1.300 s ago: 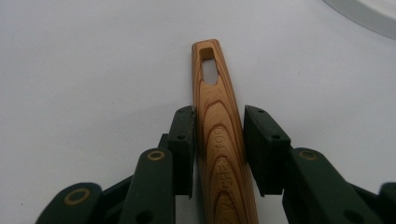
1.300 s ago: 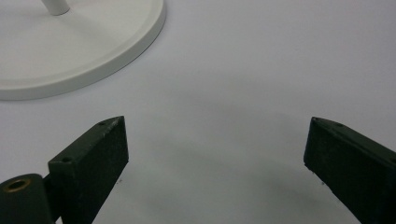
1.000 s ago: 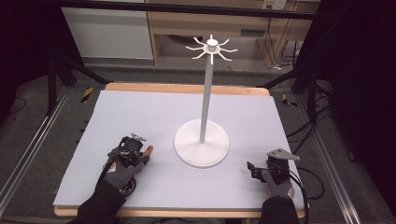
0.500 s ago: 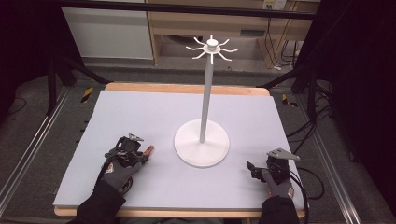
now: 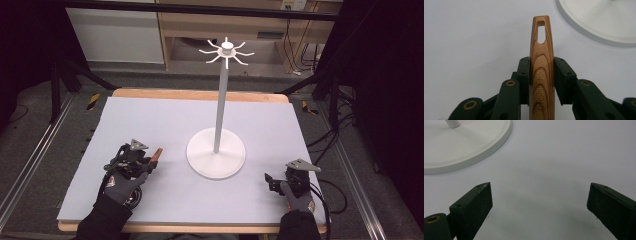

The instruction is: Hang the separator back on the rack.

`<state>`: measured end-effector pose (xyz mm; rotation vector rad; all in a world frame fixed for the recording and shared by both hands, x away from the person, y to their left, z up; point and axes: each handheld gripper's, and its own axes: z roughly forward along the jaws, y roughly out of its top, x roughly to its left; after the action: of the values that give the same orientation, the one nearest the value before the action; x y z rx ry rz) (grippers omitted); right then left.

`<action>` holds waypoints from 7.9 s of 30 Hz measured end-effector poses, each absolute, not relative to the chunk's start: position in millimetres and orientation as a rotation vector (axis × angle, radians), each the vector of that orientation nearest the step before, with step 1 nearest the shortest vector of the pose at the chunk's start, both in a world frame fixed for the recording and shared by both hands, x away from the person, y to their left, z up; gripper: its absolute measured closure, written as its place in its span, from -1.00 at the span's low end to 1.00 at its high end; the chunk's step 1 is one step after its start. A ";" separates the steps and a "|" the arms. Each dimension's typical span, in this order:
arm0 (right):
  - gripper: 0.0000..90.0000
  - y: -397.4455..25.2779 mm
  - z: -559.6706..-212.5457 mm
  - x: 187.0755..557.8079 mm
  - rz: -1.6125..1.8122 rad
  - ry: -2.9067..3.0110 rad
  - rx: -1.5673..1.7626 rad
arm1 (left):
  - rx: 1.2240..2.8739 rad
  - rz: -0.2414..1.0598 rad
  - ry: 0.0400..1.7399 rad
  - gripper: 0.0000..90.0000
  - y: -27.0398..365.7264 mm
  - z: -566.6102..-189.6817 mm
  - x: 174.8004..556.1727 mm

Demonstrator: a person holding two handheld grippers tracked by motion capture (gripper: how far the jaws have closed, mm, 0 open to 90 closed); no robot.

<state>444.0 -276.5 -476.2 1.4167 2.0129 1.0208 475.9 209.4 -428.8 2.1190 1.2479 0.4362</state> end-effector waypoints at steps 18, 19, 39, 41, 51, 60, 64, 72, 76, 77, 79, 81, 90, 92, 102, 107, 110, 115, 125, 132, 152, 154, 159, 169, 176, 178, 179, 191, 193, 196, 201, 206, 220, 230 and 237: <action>-0.85 -277.0 -475.9 444.1 1.020 2.009 1.403 | 2.019 0.487 1.175 0.51 216.4 -393.3 456.9; -0.85 -276.8 -475.8 444.1 1.025 2.010 1.407 | 2.001 0.492 1.166 0.51 217.4 -389.2 454.8; -0.85 -276.9 -475.6 444.2 1.045 2.007 1.404 | 1.845 0.549 1.093 0.52 227.6 -354.8 436.1; -0.85 -276.8 -476.1 444.6 1.035 2.006 1.399 | 1.837 0.549 1.087 0.52 228.6 -352.2 435.2; -0.85 -276.7 -476.6 445.2 1.034 2.005 1.403 | 1.740 0.597 1.032 0.52 233.5 -328.2 431.1; -0.85 -276.0 -476.4 444.6 1.040 2.009 1.406 | 1.691 0.584 1.011 0.52 231.1 -315.6 435.5; -0.86 -276.1 -476.0 444.0 1.047 2.004 1.406 | 1.677 0.585 0.983 0.52 223.1 -304.8 436.9; -0.86 -276.0 -475.9 443.9 1.052 2.003 1.405 | 1.649 0.589 0.943 0.52 211.7 -284.4 441.2; -0.86 -275.9 -475.9 443.9 1.053 2.003 1.405 | 1.642 0.590 0.921 0.52 203.8 -275.2 442.4; -0.86 -275.9 -475.9 443.9 1.054 2.002 1.404 | 1.641 0.590 0.915 0.52 201.9 -273.2 442.7; -0.86 -276.0 -475.9 443.9 1.053 2.003 1.403 | 1.640 0.591 0.905 0.52 198.1 -269.4 443.5; -0.86 -276.1 -475.9 443.9 1.054 2.001 1.402 | 1.637 0.593 0.898 0.52 194.5 -266.1 444.0; -0.86 -275.9 -476.1 444.3 1.057 2.002 1.404 | 1.624 0.595 0.869 0.52 183.2 -254.2 444.7; -0.86 -275.8 -476.2 444.3 1.056 2.002 1.404 | 1.619 0.597 0.857 0.52 179.3 -248.8 443.9; -0.86 -275.9 -476.1 444.3 1.059 2.001 1.404 | 1.601 0.605 0.818 0.52 169.4 -233.8 441.1; -0.86 -276.0 -476.0 444.3 1.060 2.002 1.404 | 1.595 0.606 0.806 0.52 164.5 -229.7 441.6; -0.86 -276.0 -476.0 444.3 1.061 2.002 1.405 | 1.596 0.601 0.797 0.52 160.7 -228.6 442.2; -0.86 -276.2 -475.9 444.3 1.062 2.001 1.402 | 1.594 0.599 0.781 0.52 152.9 -223.9 443.5; -0.86 -276.6 -476.0 444.5 1.061 1.995 1.398 | 1.589 0.607 0.762 0.52 148.0 -215.7 443.3; -0.86 -276.6 -476.2 444.6 1.060 1.997 1.398 | 1.581 0.607 0.744 0.52 142.1 -207.4 443.0; -0.86 -276.9 -476.0 444.5 1.063 1.996 1.397 | 1.588 0.615 0.714 0.52 124.1 -188.9 449.8; -0.86 -276.9 -476.0 444.5 1.064 1.996 1.397 | 1.588 0.608 0.718 0.52 122.2 -187.9 451.3; -0.86 -276.7 -476.1 444.5 1.065 1.996 1.397 | 1.590 0.611 0.716 0.52 119.8 -185.3 453.7; -0.86 -276.7 -476.3 444.6 1.068 1.998 1.397 | 1.598 0.606 0.712 0.52 111.9 -183.2 460.1; -0.86 -276.9 -476.1 444.5 1.069 1.996 1.398 | 1.606 0.608 0.705 0.52 107.5 -184.0 462.2; -0.86 -276.9 -476.0 444.4 1.070 1.994 1.402 | 1.603 0.606 0.706 0.52 106.5 -184.2 462.4; -0.86 -276.9 -476.1 444.4 1.069 1.995 1.403 | 1.605 0.608 0.705 0.52 105.8 -184.1 462.8; -0.86 -276.9 -476.0 444.5 1.070 1.993 1.405 | 1.614 0.610 0.710 0.52 99.4 -184.6 465.6; -0.86 -276.9 -475.9 444.5 1.072 1.992 1.406 | 1.614 0.611 0.711 0.52 98.1 -184.6 466.5; -0.86 -276.8 -475.4 444.1 1.077 1.993 1.414 | 1.615 0.610 0.713 0.52 96.7 -184.9 467.3; -0.86 -276.8 -475.3 443.9 1.079 1.991 1.415 | 1.622 0.615 0.717 0.52 92.6 -185.7 469.8; -0.86 -276.8 -475.3 444.0 1.081 1.992 1.415 | 1.623 0.614 0.720 0.52 89.9 -186.9 472.3; -0.86 -277.3 -475.4 444.2 1.079 1.990 1.408 | 1.630 0.609 0.732 0.52 83.6 -193.3 479.4; -0.86 -276.6 -475.3 444.0 1.082 1.992 1.415 | 1.627 0.605 0.730 0.51 84.1 -196.3 480.2; -0.86 -276.7 -476.0 444.5 1.076 1.994 1.409 | 1.624 0.591 0.716 0.43 89.7 -198.4 478.4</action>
<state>444.5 -276.7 -476.0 1.4093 1.9944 1.0762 478.4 89.7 -198.4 1.6242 0.7155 0.5908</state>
